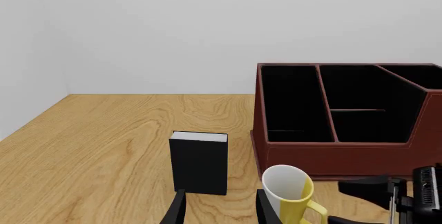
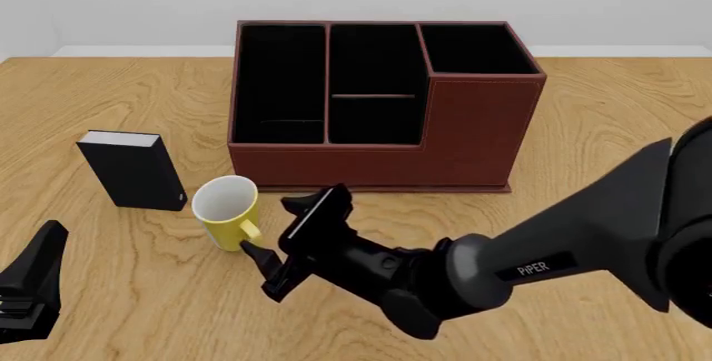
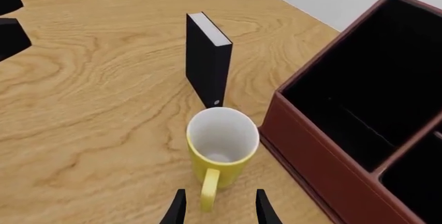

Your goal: Pick up the yellow and white mug and place it to the right of the caddy.

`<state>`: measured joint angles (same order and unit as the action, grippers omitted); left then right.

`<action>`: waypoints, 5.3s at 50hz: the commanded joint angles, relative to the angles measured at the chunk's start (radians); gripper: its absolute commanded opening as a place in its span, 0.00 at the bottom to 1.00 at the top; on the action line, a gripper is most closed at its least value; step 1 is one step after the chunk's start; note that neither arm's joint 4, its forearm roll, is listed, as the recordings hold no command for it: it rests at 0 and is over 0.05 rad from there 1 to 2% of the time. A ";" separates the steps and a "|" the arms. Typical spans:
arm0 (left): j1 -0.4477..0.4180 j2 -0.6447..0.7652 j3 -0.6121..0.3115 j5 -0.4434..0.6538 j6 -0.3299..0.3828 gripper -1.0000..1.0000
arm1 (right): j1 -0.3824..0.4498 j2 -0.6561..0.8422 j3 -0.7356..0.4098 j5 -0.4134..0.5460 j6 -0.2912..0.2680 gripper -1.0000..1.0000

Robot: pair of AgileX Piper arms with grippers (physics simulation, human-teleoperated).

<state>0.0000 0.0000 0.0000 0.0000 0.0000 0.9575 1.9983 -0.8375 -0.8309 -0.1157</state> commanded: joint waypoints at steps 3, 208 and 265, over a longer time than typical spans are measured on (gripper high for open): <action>0.000 0.000 0.000 0.000 0.000 1.00 | 0.004 0.034 -0.039 0.003 -0.013 1.00; 0.000 0.000 0.000 0.000 0.000 1.00 | -0.187 -0.912 0.304 0.322 -0.156 0.00; 0.000 0.000 0.000 0.000 0.000 1.00 | -0.552 -1.237 0.364 0.516 -0.140 0.00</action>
<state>0.0000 0.0000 0.0000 0.0000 0.0000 0.4638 0.7961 -0.4808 -0.3264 -0.2674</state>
